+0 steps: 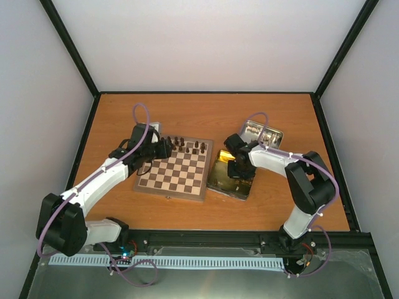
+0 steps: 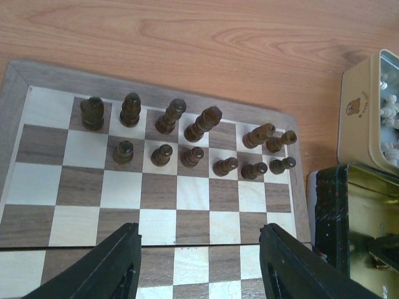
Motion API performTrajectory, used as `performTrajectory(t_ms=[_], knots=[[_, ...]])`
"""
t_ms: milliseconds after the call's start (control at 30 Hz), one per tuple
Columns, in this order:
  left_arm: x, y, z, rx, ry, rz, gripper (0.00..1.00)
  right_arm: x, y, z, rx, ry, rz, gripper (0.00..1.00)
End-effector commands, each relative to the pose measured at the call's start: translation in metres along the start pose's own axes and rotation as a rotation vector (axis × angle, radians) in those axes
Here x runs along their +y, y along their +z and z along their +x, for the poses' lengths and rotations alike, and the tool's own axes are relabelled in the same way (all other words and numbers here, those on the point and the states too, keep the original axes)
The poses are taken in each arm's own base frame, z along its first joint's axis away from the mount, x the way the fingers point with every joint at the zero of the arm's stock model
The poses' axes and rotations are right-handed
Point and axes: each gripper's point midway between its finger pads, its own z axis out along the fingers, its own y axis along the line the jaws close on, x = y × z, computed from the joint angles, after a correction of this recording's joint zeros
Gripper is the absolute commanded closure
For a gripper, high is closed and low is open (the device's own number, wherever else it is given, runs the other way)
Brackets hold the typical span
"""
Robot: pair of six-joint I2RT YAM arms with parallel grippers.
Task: Set up the chess pieces on the board
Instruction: Pick up the chess piece from the storage box.
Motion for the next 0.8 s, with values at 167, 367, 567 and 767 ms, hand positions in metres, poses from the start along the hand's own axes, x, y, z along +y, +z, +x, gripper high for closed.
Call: performTrajectory(t_ms=[167, 367, 567, 767], knots=[[-0.021, -0.014, 0.003, -0.036, -0.012, 0.157, 0.45, 0.017, -0.023, -0.029, -0.158, 0.078, -0.147, 0.92], [-0.068, -0.029, 0.017, -0.036, 0.056, 0.469, 0.37, 0.067, -0.087, -0.064, -0.361, 0.161, -0.495, 0.93], [-0.092, -0.043, 0.028, -0.048, 0.045, 0.647, 0.26, 0.140, -0.146, -0.070, -0.460, 0.106, -0.783, 0.92], [0.005, -0.031, 0.019, -0.146, -0.263, 0.087, 0.30, 0.188, -0.143, -0.069, -0.623, -0.160, -0.709, 0.92]])
